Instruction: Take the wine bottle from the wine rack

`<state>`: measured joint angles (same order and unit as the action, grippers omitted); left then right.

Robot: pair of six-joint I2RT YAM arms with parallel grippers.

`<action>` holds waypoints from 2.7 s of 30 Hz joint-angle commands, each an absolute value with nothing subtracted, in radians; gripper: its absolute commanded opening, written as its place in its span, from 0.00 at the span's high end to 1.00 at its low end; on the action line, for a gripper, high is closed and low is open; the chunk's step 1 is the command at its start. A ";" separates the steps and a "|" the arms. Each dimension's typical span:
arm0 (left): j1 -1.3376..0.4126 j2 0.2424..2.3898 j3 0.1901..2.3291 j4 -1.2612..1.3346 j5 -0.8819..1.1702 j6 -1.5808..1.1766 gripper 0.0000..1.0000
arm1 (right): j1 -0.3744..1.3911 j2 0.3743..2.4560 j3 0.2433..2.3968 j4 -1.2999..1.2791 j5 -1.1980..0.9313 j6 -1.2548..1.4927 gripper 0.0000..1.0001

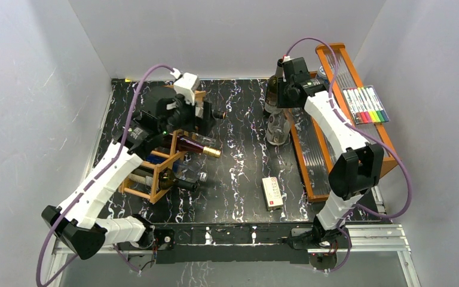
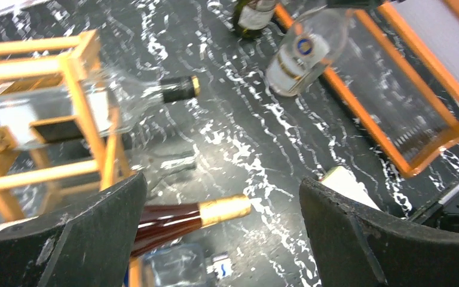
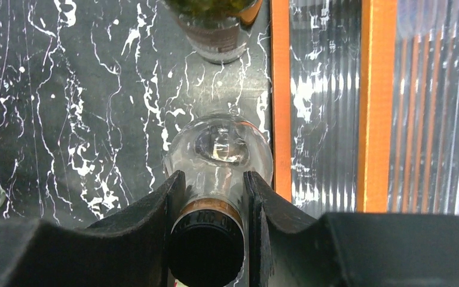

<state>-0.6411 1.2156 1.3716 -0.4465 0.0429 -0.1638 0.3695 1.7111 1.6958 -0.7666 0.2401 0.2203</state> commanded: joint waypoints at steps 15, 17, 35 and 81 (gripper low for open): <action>-0.480 1.149 1.523 -0.681 -0.104 -0.182 0.02 | 0.304 1.836 1.907 -0.589 0.168 0.182 1.00; -0.480 1.130 1.518 -0.690 -0.114 -0.180 0.02 | 0.304 1.841 1.900 -0.584 0.170 0.178 1.00; -0.480 1.118 1.576 -0.764 0.133 -0.213 0.02 | 0.304 1.803 1.907 -0.645 0.140 0.185 0.28; -0.480 0.819 1.356 -0.609 -0.136 -0.306 0.02 | 1.008 1.613 1.326 -0.184 -0.521 0.497 0.02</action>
